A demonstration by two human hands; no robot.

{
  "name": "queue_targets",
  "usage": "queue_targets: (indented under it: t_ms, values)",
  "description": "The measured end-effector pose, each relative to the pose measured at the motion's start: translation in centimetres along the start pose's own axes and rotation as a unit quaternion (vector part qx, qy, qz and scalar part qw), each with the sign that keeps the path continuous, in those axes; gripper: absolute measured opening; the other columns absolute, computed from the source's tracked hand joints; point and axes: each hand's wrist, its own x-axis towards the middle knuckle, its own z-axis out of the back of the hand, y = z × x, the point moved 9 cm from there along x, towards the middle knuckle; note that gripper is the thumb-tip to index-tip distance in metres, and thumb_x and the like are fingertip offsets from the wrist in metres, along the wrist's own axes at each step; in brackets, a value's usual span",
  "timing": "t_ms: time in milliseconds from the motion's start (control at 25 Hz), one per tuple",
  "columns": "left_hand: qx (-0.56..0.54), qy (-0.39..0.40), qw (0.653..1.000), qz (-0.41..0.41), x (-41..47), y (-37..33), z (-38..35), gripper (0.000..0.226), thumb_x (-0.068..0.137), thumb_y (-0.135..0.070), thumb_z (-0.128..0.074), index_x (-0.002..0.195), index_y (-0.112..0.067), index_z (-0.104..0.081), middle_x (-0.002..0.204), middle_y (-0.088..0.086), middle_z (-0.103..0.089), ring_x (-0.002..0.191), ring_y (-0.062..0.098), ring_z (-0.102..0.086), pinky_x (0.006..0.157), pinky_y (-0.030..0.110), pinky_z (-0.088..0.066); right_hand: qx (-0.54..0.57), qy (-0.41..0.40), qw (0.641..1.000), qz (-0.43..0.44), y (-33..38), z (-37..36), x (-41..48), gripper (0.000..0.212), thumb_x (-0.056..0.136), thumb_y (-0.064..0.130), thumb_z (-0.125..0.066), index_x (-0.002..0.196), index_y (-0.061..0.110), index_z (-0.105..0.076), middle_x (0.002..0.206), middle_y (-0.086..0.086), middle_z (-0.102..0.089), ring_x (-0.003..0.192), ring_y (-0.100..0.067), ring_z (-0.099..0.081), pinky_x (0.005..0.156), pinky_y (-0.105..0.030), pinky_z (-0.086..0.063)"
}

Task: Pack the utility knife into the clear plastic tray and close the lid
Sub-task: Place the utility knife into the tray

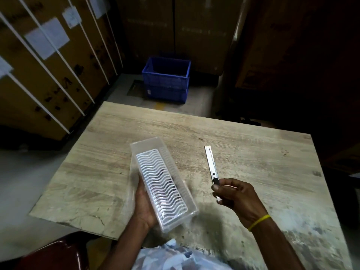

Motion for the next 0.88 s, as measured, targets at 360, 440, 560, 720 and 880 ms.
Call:
queue_targets:
  t_ms: [360,440,560,720,880]
  values:
    - [0.031,0.018,0.999,0.009,-0.2,0.8,-2.8,0.091,0.079,-0.076,-0.051,0.129,0.0,-0.062,0.127,0.033,-0.059,0.117,0.047,-0.055,0.111,0.064,-0.03,-0.236,0.01,0.962,0.137,2.9,-10.5,-1.4,0.029,0.065,0.003,-0.09,0.091,0.009,-0.077,0.068,-0.008,-0.075,0.058,-0.019,-0.072,0.056,-0.033,-0.061]
    - [0.013,0.01,1.0,0.01,-0.5,0.7,-3.0,0.091,0.08,-0.075,-0.048,0.123,0.003,-0.066,0.121,0.034,-0.063,0.112,0.047,-0.061,0.104,0.065,-0.042,-0.333,-0.008,0.927,0.175,2.5,-12.0,-1.3,0.03,0.064,0.014,-0.089,0.089,0.023,-0.076,0.067,0.001,-0.075,0.059,-0.01,-0.072,0.066,-0.032,-0.061]
    - [0.0,0.001,1.0,-0.01,-0.9,0.2,-3.2,0.089,0.079,-0.074,-0.046,0.107,0.006,-0.073,0.104,0.031,-0.071,0.092,0.043,-0.071,0.078,0.054,-0.06,-0.412,-0.017,0.885,0.217,1.9,-13.5,-1.5,0.021,0.067,0.024,-0.084,0.086,0.028,-0.076,0.073,0.005,-0.077,0.066,-0.006,-0.072,0.073,-0.028,-0.058]
    - [0.004,-0.02,0.999,-0.036,-0.9,-0.6,-2.2,0.086,0.079,-0.075,-0.05,0.11,0.002,-0.073,0.106,0.026,-0.07,0.096,0.039,-0.069,0.088,0.05,-0.058,-0.467,0.002,0.847,0.254,0.8,-14.7,-2.0,0.019,0.074,0.02,-0.068,0.09,0.027,-0.077,0.087,0.003,-0.078,0.077,-0.017,-0.074,0.076,-0.031,-0.057]
    - [0.006,-0.003,0.999,-0.032,-0.7,-0.7,-2.1,0.086,0.081,-0.074,-0.051,0.119,0.0,-0.069,0.117,0.024,-0.064,0.11,0.038,-0.059,0.116,0.055,-0.031,-0.518,0.0,0.804,0.293,0.5,-15.2,-2.2,0.018,0.076,0.026,-0.06,0.087,0.024,-0.073,0.087,-0.003,-0.075,0.079,-0.024,-0.072,0.068,-0.035,-0.055]
